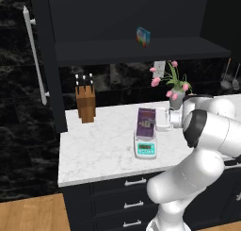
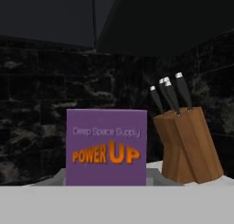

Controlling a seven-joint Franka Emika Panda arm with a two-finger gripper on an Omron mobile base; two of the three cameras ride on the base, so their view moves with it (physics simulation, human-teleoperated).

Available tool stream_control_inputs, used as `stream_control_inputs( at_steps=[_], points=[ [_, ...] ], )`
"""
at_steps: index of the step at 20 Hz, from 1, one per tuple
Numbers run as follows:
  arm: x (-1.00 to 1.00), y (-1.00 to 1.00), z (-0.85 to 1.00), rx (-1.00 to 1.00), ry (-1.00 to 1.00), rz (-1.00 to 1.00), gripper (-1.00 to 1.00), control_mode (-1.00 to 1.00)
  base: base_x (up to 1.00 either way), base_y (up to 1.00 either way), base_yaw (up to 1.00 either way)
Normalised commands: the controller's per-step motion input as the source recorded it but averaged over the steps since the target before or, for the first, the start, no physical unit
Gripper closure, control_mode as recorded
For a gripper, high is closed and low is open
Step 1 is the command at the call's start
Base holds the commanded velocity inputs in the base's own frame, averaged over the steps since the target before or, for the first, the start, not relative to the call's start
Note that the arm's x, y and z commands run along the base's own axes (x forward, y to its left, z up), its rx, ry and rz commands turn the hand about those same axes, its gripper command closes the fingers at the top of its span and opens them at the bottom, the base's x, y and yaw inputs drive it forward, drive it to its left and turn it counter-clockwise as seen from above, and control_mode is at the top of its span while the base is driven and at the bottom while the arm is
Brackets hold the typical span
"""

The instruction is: Pick the cereal and place it on the digital scale for weighing, and close the cabinet.

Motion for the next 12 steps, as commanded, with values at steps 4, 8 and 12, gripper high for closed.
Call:
stream_control_inputs(
  at_steps=[4, 8, 12],
  points=[
    [-0.06, -0.04, 0.00, 0.00, 0.00, 0.00, 1.00, -1.00, 0.00, 0.00, 0.00],
    [-0.04, -0.02, 0.00, 0.00, 0.00, 0.00, 1.00, -1.00, 0.00, 0.00, 0.00],
    [-0.01, 0.00, 0.00, 0.00, 0.00, 0.00, 1.00, -1.00, 0.00, 0.00, 0.00]
  ],
)
